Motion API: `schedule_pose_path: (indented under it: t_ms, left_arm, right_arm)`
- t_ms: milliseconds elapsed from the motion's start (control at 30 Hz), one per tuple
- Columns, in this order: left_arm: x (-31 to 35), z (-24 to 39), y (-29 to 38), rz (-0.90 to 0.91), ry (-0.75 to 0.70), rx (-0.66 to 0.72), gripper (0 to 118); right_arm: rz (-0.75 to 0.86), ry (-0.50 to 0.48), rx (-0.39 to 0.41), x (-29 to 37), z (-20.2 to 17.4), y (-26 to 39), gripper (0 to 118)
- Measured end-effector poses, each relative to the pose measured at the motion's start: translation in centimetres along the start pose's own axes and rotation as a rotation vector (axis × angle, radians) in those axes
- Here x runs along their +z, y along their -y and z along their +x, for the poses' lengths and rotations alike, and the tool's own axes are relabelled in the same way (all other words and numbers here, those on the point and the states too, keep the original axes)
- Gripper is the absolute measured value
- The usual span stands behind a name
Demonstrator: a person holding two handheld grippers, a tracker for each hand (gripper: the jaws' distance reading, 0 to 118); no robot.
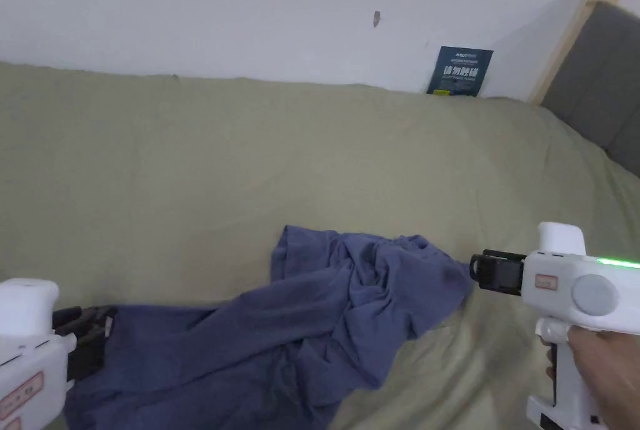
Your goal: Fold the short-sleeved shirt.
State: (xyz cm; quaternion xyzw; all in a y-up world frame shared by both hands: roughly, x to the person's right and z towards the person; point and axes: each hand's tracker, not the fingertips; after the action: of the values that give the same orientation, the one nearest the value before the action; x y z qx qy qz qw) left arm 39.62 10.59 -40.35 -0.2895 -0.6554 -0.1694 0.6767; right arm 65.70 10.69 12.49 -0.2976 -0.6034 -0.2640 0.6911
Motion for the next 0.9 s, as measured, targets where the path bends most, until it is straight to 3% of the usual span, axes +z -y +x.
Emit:
schedule_pose_path:
  t_ms: [300,333,367,400,433,467,533,667,767,900]
  left_arm:
    - [-2.1,-0.8,0.1,-0.032,-0.015,-0.01,2]
    - [-2.3,-0.9,0.2,-0.039,-0.019,-0.017,2]
    - [-2.5,-0.9,0.3,-0.045,-0.023,-0.023,2]
    - [-2.8,-1.0,0.4,-0.051,-0.031,-0.028,2]
    - [-3.0,-1.1,0.4,-0.057,-0.038,-0.03,2]
    - [-3.3,-1.2,0.4,-0.063,-0.046,-0.03,2]
    - [-3.8,-1.6,0.4,-0.085,-0.058,-0.025,2]
    - [-4.0,-3.1,-0.2,-0.077,-0.094,0.001,1]
    - [-2.5,-4.1,-2.0,-0.012,-0.101,0.075,1]
    - [0.9,-4.0,-5.2,0.063,-0.126,0.054,1]
  right_arm:
    - [-0.192,0.099,-0.012,-8.7,-1.8,-2.0,118]
    - [-0.229,0.098,0.001,-9.0,-2.2,-1.8,112]
    - [-0.244,0.093,0.007,-9.1,-2.5,-1.6,94]
    - [-0.228,0.096,0.006,-8.7,-3.1,-1.5,52]
    - [-0.241,0.088,-0.005,-8.6,-3.1,-1.4,18]
    - [-0.24,0.068,-0.09,-8.4,-2.8,-1.4,7]
    - [-0.209,0.044,-0.159,-7.5,-2.3,-1.5,6]
    - [-0.114,-0.007,-0.2,-3.9,-1.0,-2.9,5]
    - [-0.041,-0.052,-0.183,-0.2,-0.7,-4.7,4]
    - [0.062,-0.103,-0.177,6.1,-1.0,-7.3,4]
